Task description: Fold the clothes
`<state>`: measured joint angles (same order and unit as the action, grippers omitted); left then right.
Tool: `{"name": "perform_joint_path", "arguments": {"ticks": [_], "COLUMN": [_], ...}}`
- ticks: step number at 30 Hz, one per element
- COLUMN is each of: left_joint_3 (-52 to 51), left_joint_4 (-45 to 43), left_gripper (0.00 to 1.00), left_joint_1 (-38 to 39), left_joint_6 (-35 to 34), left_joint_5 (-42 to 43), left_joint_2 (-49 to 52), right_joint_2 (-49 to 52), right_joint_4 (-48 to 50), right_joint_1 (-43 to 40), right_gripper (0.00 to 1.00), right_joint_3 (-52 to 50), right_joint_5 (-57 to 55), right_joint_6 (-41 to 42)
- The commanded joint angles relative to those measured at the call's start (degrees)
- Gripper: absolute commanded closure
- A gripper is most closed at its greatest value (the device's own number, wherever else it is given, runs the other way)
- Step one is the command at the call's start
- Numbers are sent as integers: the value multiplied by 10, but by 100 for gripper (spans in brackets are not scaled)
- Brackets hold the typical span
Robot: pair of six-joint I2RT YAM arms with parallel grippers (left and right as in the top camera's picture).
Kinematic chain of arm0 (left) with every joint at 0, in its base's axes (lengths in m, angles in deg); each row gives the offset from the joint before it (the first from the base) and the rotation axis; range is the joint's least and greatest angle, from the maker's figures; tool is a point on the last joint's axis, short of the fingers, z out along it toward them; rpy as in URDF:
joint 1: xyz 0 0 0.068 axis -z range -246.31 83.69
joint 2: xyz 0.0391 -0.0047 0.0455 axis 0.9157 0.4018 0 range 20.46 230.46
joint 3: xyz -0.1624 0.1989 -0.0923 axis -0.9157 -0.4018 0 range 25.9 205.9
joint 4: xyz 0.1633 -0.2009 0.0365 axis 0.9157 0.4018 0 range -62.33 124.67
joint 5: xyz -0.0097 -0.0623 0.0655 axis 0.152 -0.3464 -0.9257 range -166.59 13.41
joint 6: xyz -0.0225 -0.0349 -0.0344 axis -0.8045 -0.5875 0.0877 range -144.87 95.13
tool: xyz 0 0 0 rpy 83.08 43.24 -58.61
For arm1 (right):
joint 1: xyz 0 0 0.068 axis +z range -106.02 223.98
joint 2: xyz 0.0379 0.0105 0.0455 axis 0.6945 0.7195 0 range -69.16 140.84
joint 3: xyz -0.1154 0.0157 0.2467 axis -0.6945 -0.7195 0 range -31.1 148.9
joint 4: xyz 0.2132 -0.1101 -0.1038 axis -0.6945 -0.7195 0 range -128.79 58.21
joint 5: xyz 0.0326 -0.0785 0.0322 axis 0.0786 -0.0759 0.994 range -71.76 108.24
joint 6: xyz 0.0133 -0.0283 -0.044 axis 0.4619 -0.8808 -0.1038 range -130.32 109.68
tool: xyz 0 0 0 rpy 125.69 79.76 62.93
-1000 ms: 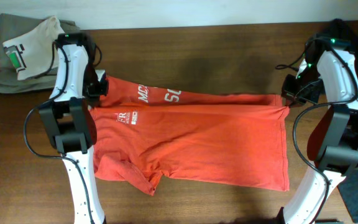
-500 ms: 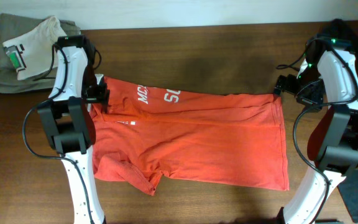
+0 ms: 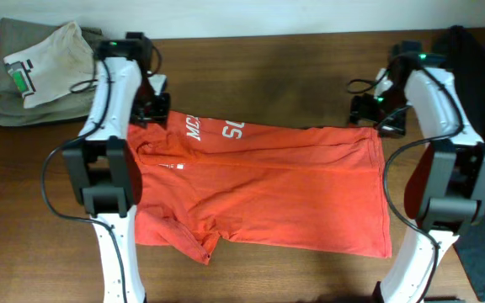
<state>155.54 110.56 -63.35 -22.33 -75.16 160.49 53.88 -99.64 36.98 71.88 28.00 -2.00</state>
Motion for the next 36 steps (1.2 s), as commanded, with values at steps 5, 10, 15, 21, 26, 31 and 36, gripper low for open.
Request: {"name": "perform_joint_path", "arguments": {"ticks": [5, 10, 15, 21, 26, 31, 36], "left_joint_3": [-94, -122, -122, -122, -122, -122, -122], "left_joint_4": [-67, -96, -98, -98, -99, -99, -99], "left_gripper": [51, 51, 51, 50, 51, 51, 51], "left_joint_1": [2, 1, -2, -5, -5, -5, -9], "left_joint_6": [0, 0, 0, 0, 0, 0, 0], "left_joint_5": [9, 9, 7, 7, 7, -8, -13], "left_joint_2": [-7, -7, -7, -7, -7, -7, -7], "right_joint_2": [-8, -8, -8, -8, -8, -8, -8], "right_joint_4": [79, 117, 135, 135, 109, 80, 45], "right_joint_1": [2, -2, -2, -2, -2, -2, -2], "right_gripper": [24, 26, 46, 66, 81, 96, 96], "right_joint_3": [-67, -108, -135, -134, -112, -91, -81], "right_joint_5": [-30, -50, -74, -125, -131, -130, -131], "right_joint_6": [-6, -4, -3, 15, 16, 23, 30]}}
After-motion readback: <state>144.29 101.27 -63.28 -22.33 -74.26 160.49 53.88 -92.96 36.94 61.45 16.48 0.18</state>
